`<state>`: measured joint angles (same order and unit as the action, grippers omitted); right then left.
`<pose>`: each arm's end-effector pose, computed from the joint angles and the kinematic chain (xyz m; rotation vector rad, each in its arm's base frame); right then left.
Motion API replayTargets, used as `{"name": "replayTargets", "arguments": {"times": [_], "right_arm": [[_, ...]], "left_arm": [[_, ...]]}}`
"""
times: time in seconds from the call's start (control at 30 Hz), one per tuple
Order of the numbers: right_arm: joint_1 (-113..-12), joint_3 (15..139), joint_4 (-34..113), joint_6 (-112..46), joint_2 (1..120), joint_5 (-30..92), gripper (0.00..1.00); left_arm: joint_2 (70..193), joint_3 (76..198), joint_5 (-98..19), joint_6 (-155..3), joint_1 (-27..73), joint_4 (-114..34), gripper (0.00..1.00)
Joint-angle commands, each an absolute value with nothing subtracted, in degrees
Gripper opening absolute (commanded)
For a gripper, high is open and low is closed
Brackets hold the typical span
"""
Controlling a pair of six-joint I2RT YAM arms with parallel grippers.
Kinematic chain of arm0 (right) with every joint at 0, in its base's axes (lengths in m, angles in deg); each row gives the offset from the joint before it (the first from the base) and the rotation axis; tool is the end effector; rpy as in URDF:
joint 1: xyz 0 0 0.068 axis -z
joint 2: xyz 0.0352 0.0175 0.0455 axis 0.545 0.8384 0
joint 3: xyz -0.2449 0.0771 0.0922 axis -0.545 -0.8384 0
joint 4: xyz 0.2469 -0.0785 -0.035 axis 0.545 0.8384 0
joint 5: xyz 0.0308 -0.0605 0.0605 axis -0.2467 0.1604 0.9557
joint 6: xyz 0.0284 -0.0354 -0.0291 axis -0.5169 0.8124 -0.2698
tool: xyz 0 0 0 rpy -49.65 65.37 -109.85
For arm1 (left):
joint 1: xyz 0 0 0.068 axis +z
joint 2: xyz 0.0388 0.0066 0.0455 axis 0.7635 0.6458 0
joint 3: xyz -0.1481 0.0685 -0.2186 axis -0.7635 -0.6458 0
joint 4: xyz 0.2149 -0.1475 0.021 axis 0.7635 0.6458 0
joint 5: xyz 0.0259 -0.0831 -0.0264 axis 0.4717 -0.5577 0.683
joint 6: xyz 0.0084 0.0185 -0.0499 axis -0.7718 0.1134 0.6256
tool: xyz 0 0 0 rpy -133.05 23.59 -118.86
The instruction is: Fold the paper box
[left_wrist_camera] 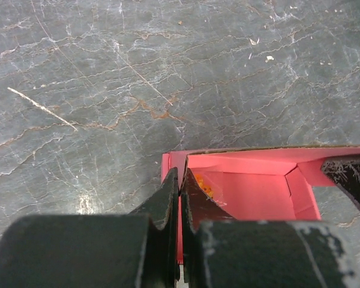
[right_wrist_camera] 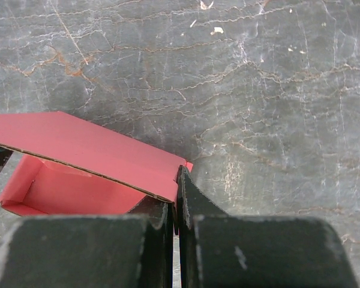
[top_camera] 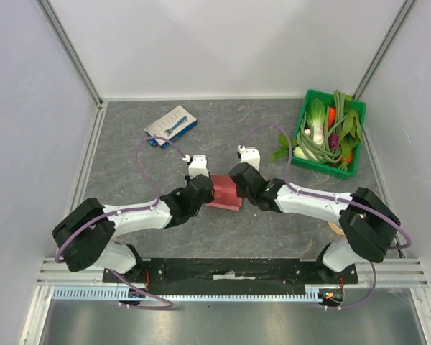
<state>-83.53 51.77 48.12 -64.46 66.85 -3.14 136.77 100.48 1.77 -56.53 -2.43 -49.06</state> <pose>0.2115 0.2313 0.2022 -0.0278 2.2827 0.2551 0.1864 -0.2088 0.1839 0.0534 2.0727 -0.2749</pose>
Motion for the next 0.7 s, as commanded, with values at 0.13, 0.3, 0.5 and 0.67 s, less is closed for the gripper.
{"name": "replayTargets", "arguments": {"times": [0.13,0.3,0.5,0.67], "right_arm": [[-87.07,53.59,44.74,-77.16,67.72,-11.26,0.0],[-88.74,51.4,43.06,-79.25,66.14,-14.25,0.0],[-91.47,48.93,42.53,-83.31,65.08,-19.87,0.0],[-92.53,49.72,45.77,-89.37,65.78,-23.74,0.0]], "left_arm": [[135.98,96.91,-0.75,-50.59,-3.04,-48.38,0.02],[134.23,91.55,-0.4,-51.12,-3.4,-51.89,0.02],[133.7,88.38,0.13,-51.03,-3.83,-53.31,0.02],[132.73,87.5,1.01,-51.21,-4.36,-54.45,0.02]]}}
